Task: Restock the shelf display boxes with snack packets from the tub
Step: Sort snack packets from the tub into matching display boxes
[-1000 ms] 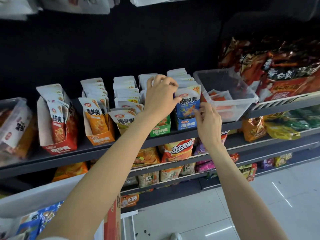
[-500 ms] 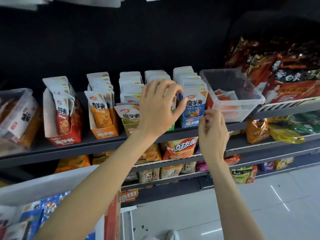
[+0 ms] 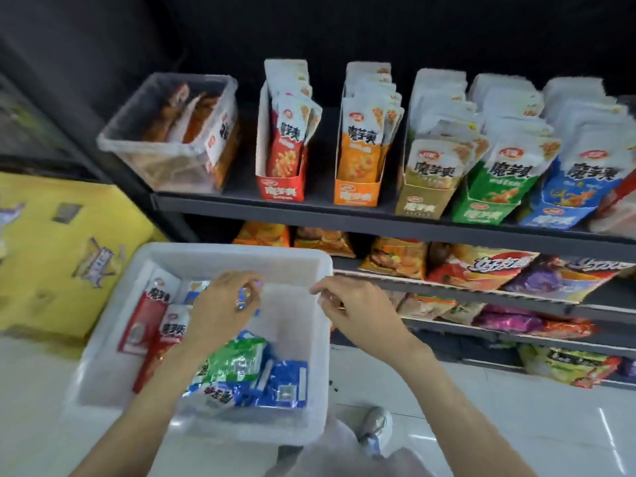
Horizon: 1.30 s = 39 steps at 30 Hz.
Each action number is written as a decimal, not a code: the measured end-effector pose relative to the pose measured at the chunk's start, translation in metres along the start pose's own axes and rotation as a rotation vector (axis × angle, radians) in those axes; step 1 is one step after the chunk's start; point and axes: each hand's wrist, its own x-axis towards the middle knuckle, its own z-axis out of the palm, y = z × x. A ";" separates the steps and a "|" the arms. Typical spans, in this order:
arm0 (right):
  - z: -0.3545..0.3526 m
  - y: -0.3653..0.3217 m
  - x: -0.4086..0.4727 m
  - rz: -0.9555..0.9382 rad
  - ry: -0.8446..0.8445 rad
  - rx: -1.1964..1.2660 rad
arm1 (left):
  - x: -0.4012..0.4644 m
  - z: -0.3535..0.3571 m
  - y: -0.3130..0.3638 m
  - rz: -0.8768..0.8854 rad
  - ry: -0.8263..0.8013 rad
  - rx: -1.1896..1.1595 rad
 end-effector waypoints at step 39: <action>0.051 -0.030 0.041 0.359 0.140 0.693 | 0.000 -0.015 -0.001 -0.711 -0.142 -1.076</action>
